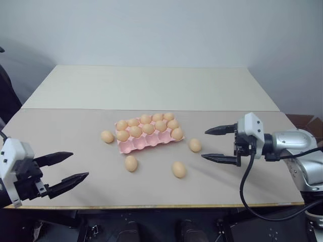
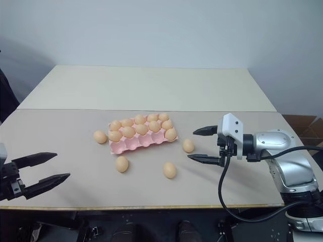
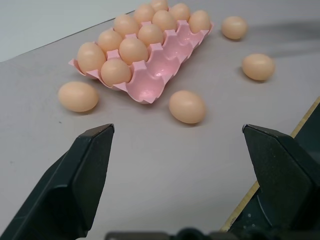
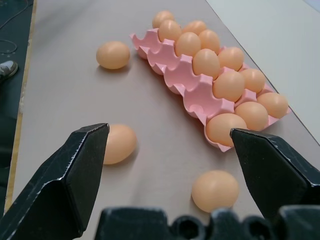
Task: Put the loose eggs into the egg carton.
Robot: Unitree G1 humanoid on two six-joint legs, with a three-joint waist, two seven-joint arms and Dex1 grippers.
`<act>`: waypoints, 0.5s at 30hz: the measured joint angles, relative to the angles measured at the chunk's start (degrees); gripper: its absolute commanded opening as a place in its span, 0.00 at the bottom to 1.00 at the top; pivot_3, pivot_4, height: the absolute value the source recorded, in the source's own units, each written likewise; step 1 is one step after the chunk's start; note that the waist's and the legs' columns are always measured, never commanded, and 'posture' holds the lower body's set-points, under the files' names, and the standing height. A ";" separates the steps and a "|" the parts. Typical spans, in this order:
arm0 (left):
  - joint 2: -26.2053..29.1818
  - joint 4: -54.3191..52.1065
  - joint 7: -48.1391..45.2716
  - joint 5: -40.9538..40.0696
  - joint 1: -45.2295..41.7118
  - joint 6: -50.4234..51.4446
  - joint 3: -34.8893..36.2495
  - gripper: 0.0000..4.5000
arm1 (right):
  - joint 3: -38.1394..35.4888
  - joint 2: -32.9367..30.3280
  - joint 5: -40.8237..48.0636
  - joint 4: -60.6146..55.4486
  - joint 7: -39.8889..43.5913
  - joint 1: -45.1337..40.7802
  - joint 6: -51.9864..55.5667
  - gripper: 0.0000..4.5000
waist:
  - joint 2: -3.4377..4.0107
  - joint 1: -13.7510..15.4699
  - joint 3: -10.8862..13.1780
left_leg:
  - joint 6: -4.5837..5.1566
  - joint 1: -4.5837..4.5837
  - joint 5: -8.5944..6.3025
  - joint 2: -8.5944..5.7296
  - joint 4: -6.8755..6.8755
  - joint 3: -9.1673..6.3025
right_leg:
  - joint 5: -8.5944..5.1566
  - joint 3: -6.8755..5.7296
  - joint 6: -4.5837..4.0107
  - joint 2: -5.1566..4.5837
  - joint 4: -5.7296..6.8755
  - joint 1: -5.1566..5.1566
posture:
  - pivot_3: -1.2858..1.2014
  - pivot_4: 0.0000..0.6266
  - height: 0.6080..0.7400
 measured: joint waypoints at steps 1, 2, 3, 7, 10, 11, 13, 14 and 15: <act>-0.05 0.00 0.08 -0.10 -0.18 -0.01 0.00 1.00 | 0.00 0.00 0.03 -0.18 0.26 0.02 -0.01 1.00 | 0.00 0.00 0.00 | 0.00 0.00 0.00 0.00 0.00 0.00 | 0.00 0.00 0.00 0.00 0.00 0.00 | 0.52 0.24 1.00; -0.05 0.00 0.17 -0.06 -0.31 -0.06 0.00 1.00 | 0.00 -0.02 0.06 -0.21 0.55 0.02 -0.02 1.00 | 0.00 0.00 0.00 | 0.00 0.00 0.00 0.00 0.00 0.00 | 0.00 0.00 0.00 0.00 0.00 0.00 | 0.52 0.24 1.00; -0.05 0.00 0.28 -0.02 -0.42 -0.10 0.00 1.00 | 0.00 -0.03 0.06 -0.21 0.70 0.02 -0.02 1.00 | 0.00 0.00 0.00 | 0.00 0.00 0.00 0.00 0.00 0.00 | 0.00 0.00 0.00 0.00 0.00 0.01 | 0.52 0.24 1.00; 0.15 -0.03 0.69 0.42 -0.38 -0.11 0.01 1.00 | -0.03 -0.03 0.09 -0.20 0.85 0.01 -0.04 1.00 | 0.00 -0.02 0.00 | 0.00 0.00 0.00 0.00 0.00 0.00 | 0.00 0.00 0.00 0.00 0.00 0.00 | 0.52 0.24 1.00; 0.22 -0.04 0.55 1.13 0.13 -0.14 0.02 1.00 | -0.31 -0.03 0.23 -0.20 0.70 0.01 -0.04 1.00 | 0.00 -0.01 0.00 | 0.00 0.00 0.00 0.00 0.00 0.00 | 0.00 0.00 0.00 0.00 0.00 0.00 | 0.52 0.24 1.00; 0.22 -0.04 0.52 1.24 0.15 -0.14 0.02 1.00 | -0.35 -0.03 0.25 -0.21 0.69 0.02 -0.05 1.00 | 0.00 0.00 0.00 | 0.00 0.00 0.00 0.00 0.00 0.00 | 0.00 0.00 0.00 0.00 0.00 0.00 | 0.52 0.24 1.00; 0.22 -0.09 0.52 1.26 0.12 -0.14 0.03 1.00 | -0.39 -0.03 0.32 -0.21 0.70 0.11 -0.04 1.00 | 0.00 0.00 0.00 | 0.00 0.00 0.00 0.00 0.00 0.00 | 0.00 0.00 0.00 0.00 0.00 0.00 | 0.52 0.24 1.00; 0.22 -0.17 0.53 1.26 0.10 -0.14 0.02 1.00 | -0.43 -0.03 0.37 -0.21 0.70 0.24 -0.04 1.00 | 0.00 0.00 0.00 | 0.00 0.00 0.00 0.00 0.00 0.00 | 0.00 0.00 0.00 0.00 0.00 0.00 | 0.52 0.24 1.00; 0.22 -0.28 0.56 1.26 -0.09 -0.14 0.00 1.00 | -0.44 -0.03 0.39 -0.21 0.66 0.42 -0.04 1.00 | 0.00 0.00 0.00 | 0.00 0.00 0.00 0.00 0.00 0.00 | 0.00 0.00 0.00 0.00 0.00 0.00 | 0.52 0.24 1.00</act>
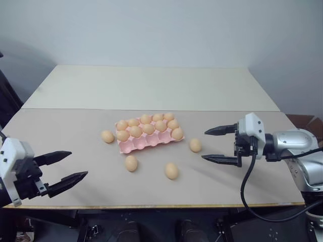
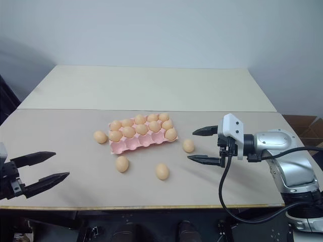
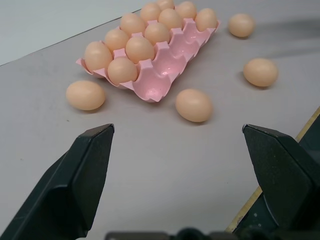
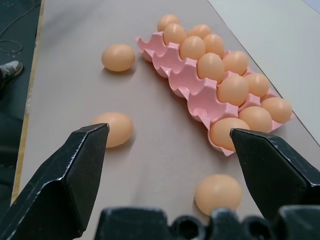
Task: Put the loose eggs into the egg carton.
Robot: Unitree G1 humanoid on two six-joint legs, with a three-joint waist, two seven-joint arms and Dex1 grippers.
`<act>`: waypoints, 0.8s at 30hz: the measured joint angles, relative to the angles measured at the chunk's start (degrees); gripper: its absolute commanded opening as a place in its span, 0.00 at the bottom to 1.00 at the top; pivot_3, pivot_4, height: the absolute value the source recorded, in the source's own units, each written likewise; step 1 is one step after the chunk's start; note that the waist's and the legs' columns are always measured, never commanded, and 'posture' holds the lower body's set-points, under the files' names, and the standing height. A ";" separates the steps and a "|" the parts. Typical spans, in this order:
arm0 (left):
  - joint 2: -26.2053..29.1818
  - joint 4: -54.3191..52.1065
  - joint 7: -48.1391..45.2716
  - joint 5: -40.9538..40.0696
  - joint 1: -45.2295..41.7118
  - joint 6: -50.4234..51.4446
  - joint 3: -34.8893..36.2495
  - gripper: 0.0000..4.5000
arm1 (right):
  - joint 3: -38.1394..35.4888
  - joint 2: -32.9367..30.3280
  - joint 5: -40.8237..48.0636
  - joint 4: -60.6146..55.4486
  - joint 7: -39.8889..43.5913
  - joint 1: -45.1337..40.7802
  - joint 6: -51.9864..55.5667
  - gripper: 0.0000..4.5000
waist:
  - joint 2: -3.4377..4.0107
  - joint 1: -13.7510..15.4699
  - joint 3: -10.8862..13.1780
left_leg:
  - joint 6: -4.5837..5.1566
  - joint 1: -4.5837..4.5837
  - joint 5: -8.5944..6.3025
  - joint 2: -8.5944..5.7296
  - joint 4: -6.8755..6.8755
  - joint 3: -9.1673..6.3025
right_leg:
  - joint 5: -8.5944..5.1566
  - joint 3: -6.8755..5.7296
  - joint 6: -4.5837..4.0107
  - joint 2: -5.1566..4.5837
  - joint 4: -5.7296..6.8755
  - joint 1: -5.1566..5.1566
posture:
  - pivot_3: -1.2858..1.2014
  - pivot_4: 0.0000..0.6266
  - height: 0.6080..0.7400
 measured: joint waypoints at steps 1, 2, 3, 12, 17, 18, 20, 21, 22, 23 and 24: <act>0.00 -0.16 0.07 0.00 -0.42 0.00 -0.06 1.00 | 0.00 0.00 0.00 0.01 -0.07 0.17 0.00 1.00 | 0.00 0.00 0.00 | 0.00 0.00 0.00 0.00 0.00 0.00 | 0.00 0.00 0.00 0.00 0.00 0.00 | 0.52 0.24 1.00; 0.00 -0.31 0.12 0.00 -0.70 -0.02 -0.15 1.00 | 0.00 0.00 -0.01 0.01 -0.10 0.19 0.00 1.00 | 0.00 0.01 0.00 | 0.00 0.00 0.00 0.00 0.00 0.00 | 0.00 0.00 0.00 0.00 0.00 0.00 | 0.52 0.24 1.00; 0.00 -0.44 0.15 -0.01 -0.93 -0.04 -0.30 1.00 | 0.00 -0.03 -0.05 0.02 -0.16 0.19 0.00 1.00 | 0.00 0.01 0.00 | 0.00 0.00 0.00 0.00 0.00 0.00 | 0.00 0.00 0.00 0.00 0.00 0.00 | 0.52 0.24 1.00; 1.91 0.61 -0.79 0.10 -4.16 -0.05 -3.12 1.00 | 0.41 -2.58 -4.20 0.61 -2.53 0.22 0.06 1.00 | 0.00 0.02 0.00 | 0.00 0.00 0.00 0.00 0.00 0.01 | 0.00 0.00 0.00 0.00 0.00 0.00 | 0.52 0.24 1.00; 2.02 1.00 -0.58 0.43 -6.42 -0.22 -6.56 1.00 | 4.64 0.91 -7.60 2.48 -6.75 -2.33 1.48 1.00 | 0.00 -0.41 0.00 | 0.00 0.02 0.00 0.01 0.00 0.01 | 0.00 0.03 0.00 0.04 0.04 -0.01 | 0.52 0.24 1.00; 2.15 1.27 -0.58 0.49 -6.88 -0.36 -6.97 1.00 | 5.99 2.02 -8.83 3.13 -8.02 -3.17 1.93 1.00 | 0.00 -0.52 0.00 | 0.00 0.01 0.00 0.01 0.00 0.01 | 0.01 0.02 -0.01 0.05 0.05 -0.02 | 0.52 0.24 1.00; 2.32 1.78 -0.57 0.59 -7.72 -0.81 -7.77 1.00 | 8.96 4.50 -12.01 5.19 -11.39 -4.70 3.01 1.00 | 0.00 -0.56 0.00 | 0.01 0.00 0.00 0.01 0.00 0.01 | 0.01 0.03 -0.01 0.05 0.05 -0.02 | 0.52 0.24 1.00; 2.32 1.93 -0.56 0.67 -8.15 -1.08 -8.02 1.00 | 9.77 5.46 -13.07 6.18 -12.68 -5.34 3.71 1.00 | 0.00 -0.57 0.00 | 0.01 -0.03 0.01 0.00 0.00 0.01 | 0.01 0.03 -0.01 0.04 0.04 -0.04 | 0.52 0.24 1.00; 2.35 2.06 -0.54 0.88 -8.49 -1.26 -8.18 1.00 | 10.86 6.70 -14.45 7.79 -14.41 -6.41 4.60 1.00 | 0.00 -0.57 0.00 | 0.01 -0.04 0.01 -0.01 0.00 0.01 | 0.01 0.04 -0.01 0.03 0.04 -0.04 | 0.52 0.24 1.00; 2.35 2.11 -0.53 1.05 -8.69 -1.48 -8.36 1.00 | 11.96 8.02 -16.23 9.75 -16.41 -7.58 5.18 1.00 | 0.00 -0.60 0.00 | 0.01 -0.05 0.01 -0.01 0.00 0.01 | 0.02 0.04 -0.01 0.03 0.03 -0.03 | 0.52 0.24 1.00; 2.35 2.11 -0.54 1.21 -8.76 -1.54 -8.59 1.00 | 12.59 8.66 -17.26 10.96 -17.52 -8.07 5.39 1.00 | 0.00 -0.63 0.00 | 0.01 -0.06 0.01 -0.02 0.00 0.02 | 0.02 0.05 -0.01 0.02 0.03 -0.04 | 0.52 0.24 1.00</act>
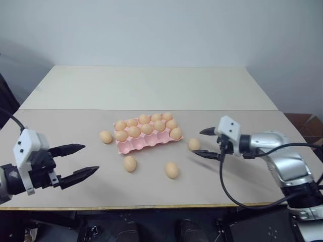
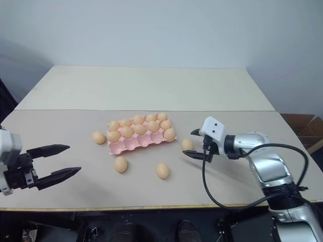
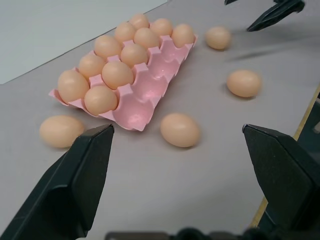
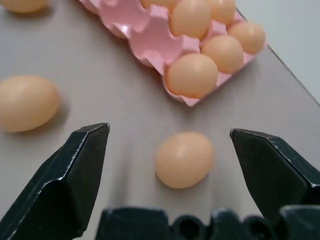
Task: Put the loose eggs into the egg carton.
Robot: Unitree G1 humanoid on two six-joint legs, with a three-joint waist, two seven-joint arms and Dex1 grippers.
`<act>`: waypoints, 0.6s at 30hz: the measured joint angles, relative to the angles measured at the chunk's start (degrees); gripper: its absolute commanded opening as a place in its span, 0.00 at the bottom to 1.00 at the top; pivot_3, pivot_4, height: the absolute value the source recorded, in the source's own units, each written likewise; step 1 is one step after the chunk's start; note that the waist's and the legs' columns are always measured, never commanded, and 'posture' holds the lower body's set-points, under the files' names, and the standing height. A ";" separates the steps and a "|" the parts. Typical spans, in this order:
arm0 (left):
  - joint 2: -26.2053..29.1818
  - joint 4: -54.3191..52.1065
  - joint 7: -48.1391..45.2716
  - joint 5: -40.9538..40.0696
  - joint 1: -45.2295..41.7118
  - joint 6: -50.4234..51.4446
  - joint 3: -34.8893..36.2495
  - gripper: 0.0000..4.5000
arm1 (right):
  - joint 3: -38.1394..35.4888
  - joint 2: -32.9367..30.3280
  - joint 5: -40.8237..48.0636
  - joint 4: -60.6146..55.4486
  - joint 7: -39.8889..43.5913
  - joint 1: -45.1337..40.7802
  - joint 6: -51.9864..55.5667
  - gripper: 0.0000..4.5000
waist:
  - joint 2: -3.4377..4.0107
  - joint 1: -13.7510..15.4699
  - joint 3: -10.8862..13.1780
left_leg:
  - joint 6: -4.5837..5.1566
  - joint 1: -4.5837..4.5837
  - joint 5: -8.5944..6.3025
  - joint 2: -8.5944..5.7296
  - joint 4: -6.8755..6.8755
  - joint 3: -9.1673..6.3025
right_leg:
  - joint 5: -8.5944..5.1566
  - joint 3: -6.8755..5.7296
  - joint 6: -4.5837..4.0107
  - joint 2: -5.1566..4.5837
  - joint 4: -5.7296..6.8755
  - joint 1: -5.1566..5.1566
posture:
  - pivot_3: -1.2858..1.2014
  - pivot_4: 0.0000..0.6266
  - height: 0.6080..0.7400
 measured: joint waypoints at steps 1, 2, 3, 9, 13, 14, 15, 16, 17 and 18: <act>-0.02 0.05 -0.02 0.28 0.10 -0.06 -0.16 1.00 | 0.96 0.65 -1.49 1.57 -1.17 -0.42 0.13 1.00 | 0.00 -0.01 0.00 | 0.00 0.00 0.00 0.00 0.00 0.00 | 0.00 -0.01 0.00 0.01 0.00 0.00 | 0.52 0.24 1.00; -0.06 0.16 -0.04 0.43 0.18 -0.10 -0.29 1.00 | 1.85 1.45 -2.97 3.00 -2.13 -0.83 0.13 1.00 | 0.00 0.00 0.00 | 0.00 0.00 0.00 0.01 0.00 -0.02 | 0.00 -0.03 0.01 0.01 0.00 0.01 | 0.52 0.24 1.00; -0.10 0.24 -0.05 0.54 0.25 -0.13 -0.41 1.00 | 2.89 2.05 -4.18 4.22 -2.87 -1.17 0.12 1.00 | 0.00 0.00 0.00 | 0.00 -0.01 0.00 0.00 0.00 -0.02 | 0.00 -0.02 0.01 0.01 0.01 0.00 | 0.52 0.24 1.00; -0.13 0.64 -0.12 1.04 -0.02 -0.89 -1.25 1.00 | 4.66 6.80 -6.30 9.31 -5.07 -2.82 1.53 0.74 | 0.00 -0.24 0.00 | 0.01 0.01 0.01 0.01 0.00 -0.02 | 0.02 -0.01 0.03 0.02 0.04 0.01 | 0.52 0.24 1.00; -0.14 0.73 -0.52 1.50 0.11 -1.39 -1.37 1.00 | 3.47 7.17 -5.90 8.65 -5.05 -2.96 2.06 0.51 | 0.00 -0.35 0.00 | 0.01 -0.01 0.00 0.02 -0.01 -0.02 | 0.10 -0.02 0.18 0.04 0.02 0.01 | 0.52 0.24 1.00; -0.16 0.75 -0.56 1.58 0.14 -1.58 -1.37 1.00 | 3.06 7.03 -5.87 8.20 -5.05 -2.95 2.10 0.51 | 0.00 -0.36 0.00 | 0.01 -0.01 0.00 0.02 0.00 -0.02 | 0.10 -0.02 0.17 0.04 0.02 0.01 | 0.52 0.24 1.00; -0.20 0.75 -0.58 1.68 0.18 -1.96 -1.37 1.00 | 2.64 6.73 -5.79 7.40 -5.01 -2.95 2.24 0.51 | 0.00 -0.37 0.00 | 0.01 -0.01 0.00 0.02 -0.01 -0.02 | 0.09 -0.02 0.16 0.03 0.02 0.01 | 0.52 0.24 1.00; -0.25 0.74 -0.61 1.74 0.22 -2.25 -1.37 1.00 | 2.03 6.37 -5.27 6.15 -4.78 -2.95 2.73 0.51 | 0.01 -0.38 0.00 | 0.01 -0.01 0.00 0.02 -0.01 -0.02 | 0.08 -0.02 0.15 0.03 0.03 0.01 | 0.52 0.24 1.00; -0.35 0.74 -0.62 1.78 0.33 -2.33 -1.36 1.00 | 1.07 6.07 -4.42 4.31 -4.20 -2.96 3.53 0.51 | 0.01 -0.40 0.00 | 0.01 -0.01 0.00 0.02 -0.01 -0.02 | 0.09 -0.02 0.15 0.04 0.03 0.00 | 0.52 0.24 1.00; -0.47 0.74 -0.62 1.85 0.43 -2.35 -1.36 1.00 | 0.44 5.80 -3.50 2.66 -3.64 -3.19 3.90 0.51 | 0.01 -0.40 0.00 | 0.01 0.01 0.00 0.03 -0.01 -0.02 | 0.09 -0.02 0.15 0.05 0.04 0.00 | 0.52 0.24 1.00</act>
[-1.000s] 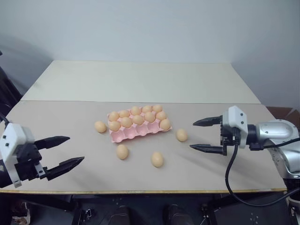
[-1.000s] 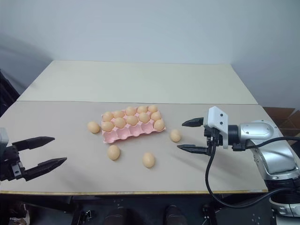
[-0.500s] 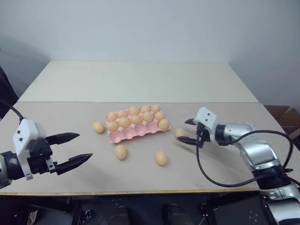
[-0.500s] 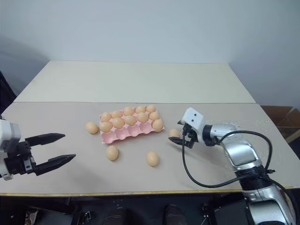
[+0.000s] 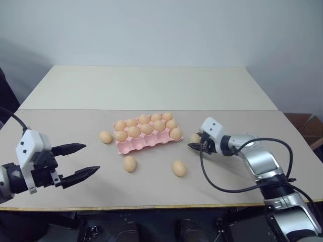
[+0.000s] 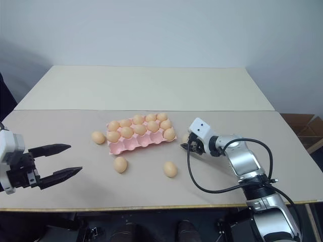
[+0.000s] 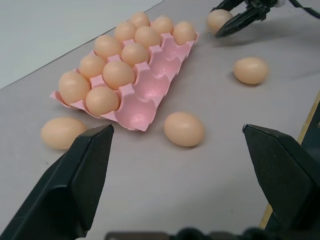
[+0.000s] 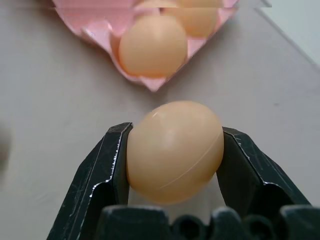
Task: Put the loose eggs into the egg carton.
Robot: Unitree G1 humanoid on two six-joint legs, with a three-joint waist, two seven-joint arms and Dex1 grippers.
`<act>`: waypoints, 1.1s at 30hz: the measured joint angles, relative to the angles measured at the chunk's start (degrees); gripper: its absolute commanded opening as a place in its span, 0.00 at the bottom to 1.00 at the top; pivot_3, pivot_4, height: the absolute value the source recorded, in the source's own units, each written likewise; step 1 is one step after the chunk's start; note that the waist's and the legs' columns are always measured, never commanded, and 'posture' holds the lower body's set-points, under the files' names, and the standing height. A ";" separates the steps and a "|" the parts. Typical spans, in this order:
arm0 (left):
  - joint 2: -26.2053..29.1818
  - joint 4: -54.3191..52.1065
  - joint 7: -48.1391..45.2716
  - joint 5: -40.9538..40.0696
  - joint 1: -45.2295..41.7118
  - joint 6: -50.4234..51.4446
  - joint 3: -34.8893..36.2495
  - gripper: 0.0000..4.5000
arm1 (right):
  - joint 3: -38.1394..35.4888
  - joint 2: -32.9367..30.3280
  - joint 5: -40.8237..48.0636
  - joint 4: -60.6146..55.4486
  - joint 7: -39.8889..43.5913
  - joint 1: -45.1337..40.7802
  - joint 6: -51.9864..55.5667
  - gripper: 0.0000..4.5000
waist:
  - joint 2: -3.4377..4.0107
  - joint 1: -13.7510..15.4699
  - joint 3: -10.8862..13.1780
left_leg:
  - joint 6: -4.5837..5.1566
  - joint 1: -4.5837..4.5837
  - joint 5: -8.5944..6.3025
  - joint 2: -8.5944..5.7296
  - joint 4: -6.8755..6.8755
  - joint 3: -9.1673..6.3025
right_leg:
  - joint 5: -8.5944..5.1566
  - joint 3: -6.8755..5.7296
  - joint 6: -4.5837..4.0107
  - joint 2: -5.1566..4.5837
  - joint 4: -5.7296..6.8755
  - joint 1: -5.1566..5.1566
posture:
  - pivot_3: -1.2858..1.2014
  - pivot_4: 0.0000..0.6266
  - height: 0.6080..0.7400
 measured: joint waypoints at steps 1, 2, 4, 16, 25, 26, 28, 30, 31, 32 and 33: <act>-0.07 0.00 0.00 0.11 0.14 -0.01 0.00 1.00 | -0.25 -0.06 0.94 -1.72 0.59 -0.76 0.40 0.51 | 0.00 -0.06 0.00 | 0.00 0.00 0.00 0.02 0.00 0.00 | 0.00 0.00 0.00 0.02 0.01 -0.01 | 0.52 0.24 1.00; -0.07 0.00 -0.01 0.22 0.15 -0.03 0.00 1.00 | -0.24 0.15 1.54 -3.49 1.25 -1.87 0.61 0.51 | 0.00 -0.35 0.00 | 0.00 0.02 0.00 0.05 0.00 0.00 | 0.00 0.00 -0.01 0.04 0.01 -0.01 | 0.52 0.24 1.00; -0.07 0.02 -0.04 0.38 0.17 -0.09 0.03 1.00 | -0.07 1.74 2.23 -5.05 1.42 -4.13 0.64 0.51 | 0.01 -0.67 0.00 | 0.00 0.07 0.00 0.10 0.00 0.01 | 0.00 0.02 -0.01 0.11 0.03 0.01 | 0.52 0.24 1.00; -0.27 -0.09 0.13 0.51 0.99 -0.28 0.21 1.00 | 8.59 15.44 -3.60 8.76 -2.72 -14.41 -3.15 0.66 | 0.03 -0.39 0.00 | 0.00 -0.02 0.00 0.11 -0.01 0.01 | 0.06 -0.02 -0.02 0.10 0.01 -0.03 | 0.52 0.24 1.00; -0.79 -0.09 0.46 1.53 1.29 -1.13 0.26 1.00 | 9.31 15.10 -5.73 9.30 -2.99 -13.81 -4.79 0.99 | 0.03 -0.47 0.00 | -0.01 -0.01 0.00 0.15 -0.02 0.00 | 0.06 -0.04 -0.02 0.15 0.03 -0.04 | 0.52 0.24 1.00; -0.84 -0.08 0.49 1.57 1.27 -1.23 0.22 1.00 | 8.93 14.75 -5.59 8.48 -2.76 -13.33 -4.78 0.99 | 0.03 -0.46 0.00 | -0.01 -0.01 0.00 0.15 -0.02 0.00 | 0.06 -0.04 -0.02 0.14 0.03 -0.04 | 0.52 0.24 1.00; -0.95 -0.02 0.50 1.62 1.25 -1.58 0.19 1.00 | 7.19 13.51 -4.11 6.38 -2.03 -12.14 -4.69 0.99 | 0.04 -0.37 0.01 | -0.01 -0.02 0.00 0.13 -0.03 0.00 | 0.06 -0.04 -0.02 0.12 0.02 -0.04 | 0.52 0.24 1.00; -1.10 0.00 0.50 1.64 1.19 -2.24 0.14 1.00 | 4.36 11.40 -1.53 2.60 -0.38 -11.03 -4.26 0.99 | 0.04 -0.22 0.01 | -0.01 -0.03 0.00 0.12 -0.03 0.00 | 0.06 -0.04 -0.01 0.10 0.00 -0.03 | 0.52 0.24 1.00; -1.25 0.04 0.48 1.66 1.27 -2.36 0.15 1.00 | 2.56 9.95 0.08 0.28 0.69 -10.19 -4.14 0.99 | 0.04 -0.14 0.01 | -0.01 -0.02 0.00 0.10 -0.03 0.00 | 0.05 -0.05 -0.01 0.08 -0.01 -0.01 | 0.52 0.24 1.00; -1.54 0.10 0.46 1.67 1.38 -2.54 0.18 1.00 | 0.79 8.32 1.70 -1.96 1.91 -9.22 -4.04 0.99 | 0.04 -0.11 0.01 | -0.01 -0.02 -0.01 0.10 -0.03 0.00 | 0.05 -0.06 0.00 0.06 -0.03 -0.01 | 0.52 0.24 1.00; -2.08 0.22 0.40 1.68 1.61 -2.80 0.36 1.00 | -1.03 6.22 3.58 -4.54 3.42 -7.64 -4.04 0.99 | 0.04 -0.05 0.01 | -0.01 -0.03 -0.01 0.09 -0.04 0.00 | 0.04 -0.07 -0.01 0.05 -0.05 0.00 | 0.52 0.24 1.00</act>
